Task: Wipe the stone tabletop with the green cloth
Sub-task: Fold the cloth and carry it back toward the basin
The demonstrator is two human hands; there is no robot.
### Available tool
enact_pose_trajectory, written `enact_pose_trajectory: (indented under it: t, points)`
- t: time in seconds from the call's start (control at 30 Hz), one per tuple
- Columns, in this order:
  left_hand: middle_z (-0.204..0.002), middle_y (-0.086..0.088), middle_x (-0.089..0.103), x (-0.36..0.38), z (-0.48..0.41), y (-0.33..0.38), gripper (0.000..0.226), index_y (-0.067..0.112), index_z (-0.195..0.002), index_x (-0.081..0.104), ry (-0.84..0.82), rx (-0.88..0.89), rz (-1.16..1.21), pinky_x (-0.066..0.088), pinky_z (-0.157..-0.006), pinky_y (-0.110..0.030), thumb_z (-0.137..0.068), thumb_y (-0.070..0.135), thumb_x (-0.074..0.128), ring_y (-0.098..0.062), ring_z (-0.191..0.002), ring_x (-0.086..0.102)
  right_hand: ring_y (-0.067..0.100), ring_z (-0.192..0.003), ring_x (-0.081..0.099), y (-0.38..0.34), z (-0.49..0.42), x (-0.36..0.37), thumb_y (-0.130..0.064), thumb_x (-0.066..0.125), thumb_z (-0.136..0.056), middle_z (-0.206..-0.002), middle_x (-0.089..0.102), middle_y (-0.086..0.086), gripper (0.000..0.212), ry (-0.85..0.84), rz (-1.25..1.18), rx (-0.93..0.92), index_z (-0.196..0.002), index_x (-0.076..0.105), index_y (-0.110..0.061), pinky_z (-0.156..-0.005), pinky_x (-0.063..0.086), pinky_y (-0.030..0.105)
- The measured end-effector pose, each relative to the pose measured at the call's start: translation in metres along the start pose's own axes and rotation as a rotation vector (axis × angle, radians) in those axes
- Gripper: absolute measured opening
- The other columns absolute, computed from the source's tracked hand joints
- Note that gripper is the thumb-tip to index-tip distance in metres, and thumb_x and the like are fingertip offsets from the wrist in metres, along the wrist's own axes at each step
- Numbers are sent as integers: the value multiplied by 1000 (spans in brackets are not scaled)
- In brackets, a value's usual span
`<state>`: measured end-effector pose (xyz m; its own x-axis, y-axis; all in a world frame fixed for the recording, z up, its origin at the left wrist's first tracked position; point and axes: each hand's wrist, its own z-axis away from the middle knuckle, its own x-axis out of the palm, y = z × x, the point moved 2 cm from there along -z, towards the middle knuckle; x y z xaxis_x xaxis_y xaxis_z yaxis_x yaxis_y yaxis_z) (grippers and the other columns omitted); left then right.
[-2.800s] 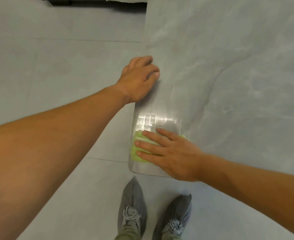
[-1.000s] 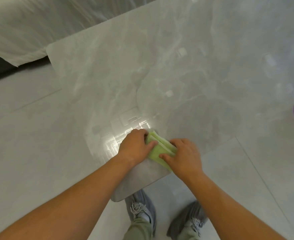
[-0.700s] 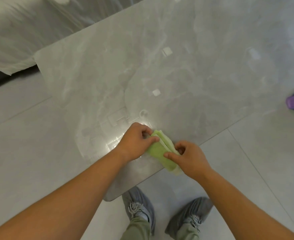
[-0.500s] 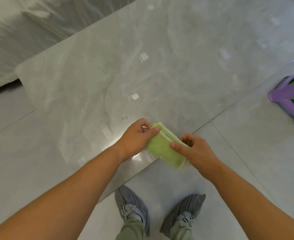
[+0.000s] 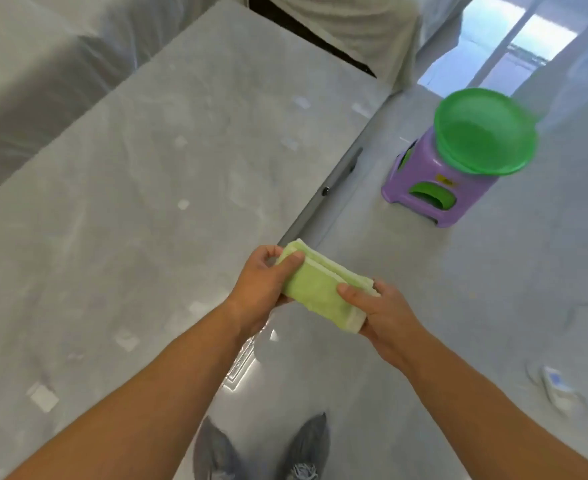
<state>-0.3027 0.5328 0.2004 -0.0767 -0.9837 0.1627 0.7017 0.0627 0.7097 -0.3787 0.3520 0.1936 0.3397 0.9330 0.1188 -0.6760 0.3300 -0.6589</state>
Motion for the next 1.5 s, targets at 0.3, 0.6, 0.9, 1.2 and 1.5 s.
enact_pose_trajectory:
  t: [0.3,0.6,0.9,1.2,1.5]
  points:
    - [-108,-11,70,185,-116,75,35,13,-126,60,-341,-39,-98,59,-71,-30,-92,7,67,-19,-88,71,21,-91,73,-124,-78,-127,-24,74,-87,-99,76,5,22,96,179,-148,-107,70,-17,-76,57,34]
    - [-116,-17,65,350,-296,106,54,13,-134,43,-465,-152,-321,61,-76,-40,-89,-2,68,-29,-101,69,30,-95,70,-203,-232,-240,-17,75,-86,-106,70,20,27,423,-10,-154,-106,61,-6,-82,58,43]
    - [-111,-10,60,445,-423,86,70,24,-143,44,-522,58,-746,61,-79,-33,-85,-4,71,-17,-90,67,14,-91,71,-220,-355,-330,-16,73,-88,-104,71,7,79,460,91,-225,-151,30,-36,-75,57,26]
    - [-111,1,57,473,-472,54,62,22,-141,53,-527,316,-1217,47,-72,-14,-84,17,78,-8,-84,59,16,-123,58,-210,-412,-371,-38,82,-77,-141,58,0,83,397,529,-226,-148,40,-30,-104,49,41]
    - [-148,3,39,480,-497,61,55,42,-132,59,-498,665,-1695,18,-111,-43,-81,60,68,-23,-138,25,21,-107,41,-213,-429,-394,-74,65,-69,-114,48,0,74,567,1149,-377,-130,61,-33,-88,29,36]
